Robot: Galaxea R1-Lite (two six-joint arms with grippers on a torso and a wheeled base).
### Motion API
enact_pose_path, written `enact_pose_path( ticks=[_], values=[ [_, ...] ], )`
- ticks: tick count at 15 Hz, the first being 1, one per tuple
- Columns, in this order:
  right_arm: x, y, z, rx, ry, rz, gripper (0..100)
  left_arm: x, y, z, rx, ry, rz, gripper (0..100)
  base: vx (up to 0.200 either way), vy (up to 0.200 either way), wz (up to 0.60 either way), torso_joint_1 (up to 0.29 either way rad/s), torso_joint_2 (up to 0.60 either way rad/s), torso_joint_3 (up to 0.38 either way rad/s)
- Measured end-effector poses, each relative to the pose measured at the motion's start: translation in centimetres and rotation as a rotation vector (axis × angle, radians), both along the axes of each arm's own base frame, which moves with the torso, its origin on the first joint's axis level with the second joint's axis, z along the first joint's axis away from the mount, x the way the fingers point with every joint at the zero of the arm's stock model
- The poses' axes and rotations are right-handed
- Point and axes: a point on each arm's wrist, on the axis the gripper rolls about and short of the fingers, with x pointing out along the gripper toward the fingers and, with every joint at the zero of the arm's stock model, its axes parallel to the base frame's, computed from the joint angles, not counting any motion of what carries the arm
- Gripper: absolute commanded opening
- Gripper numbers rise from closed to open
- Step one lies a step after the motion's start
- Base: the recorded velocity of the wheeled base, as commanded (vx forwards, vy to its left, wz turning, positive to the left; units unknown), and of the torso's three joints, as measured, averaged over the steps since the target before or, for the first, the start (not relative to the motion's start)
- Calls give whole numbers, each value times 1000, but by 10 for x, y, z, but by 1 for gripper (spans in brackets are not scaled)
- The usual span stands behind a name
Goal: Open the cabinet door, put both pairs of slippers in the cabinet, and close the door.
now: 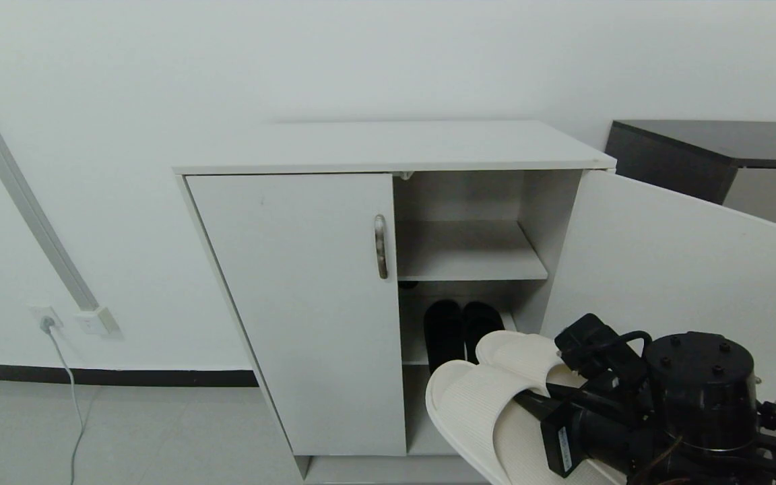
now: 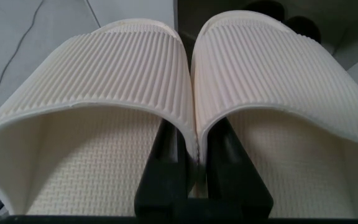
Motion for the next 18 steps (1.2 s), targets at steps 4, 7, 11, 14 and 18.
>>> enact_pose_path(
  ticks=[4, 7, 11, 14, 18],
  values=[
    [0, 0, -1, -4, 4, 1, 0, 0, 0, 0, 0, 1, 0, 0, 0, 0, 0, -35, 402, 354],
    [2, 2, -2, 4, -5, 1, 0, 0, 0, 0, 0, 0, 0, 0, 0, 0, 0, 0, 0, 0],
    [8, 8, -8, 37, -47, -9, 0, 0, 0, 0, 1, -1, 1, 0, 0, 0, 0, -12, 82, 80],
    [28, 30, -15, 21, -127, -235, 0, 0, 0, 0, 1, -1, 0, 0, 0, 0, 0, -1, 22, 14],
    [61, 78, -27, 0, -152, -484, 0, 0, 0, 0, 3, 0, 0, 0, 0, 0, 0, 0, 0, 0]
  ],
)
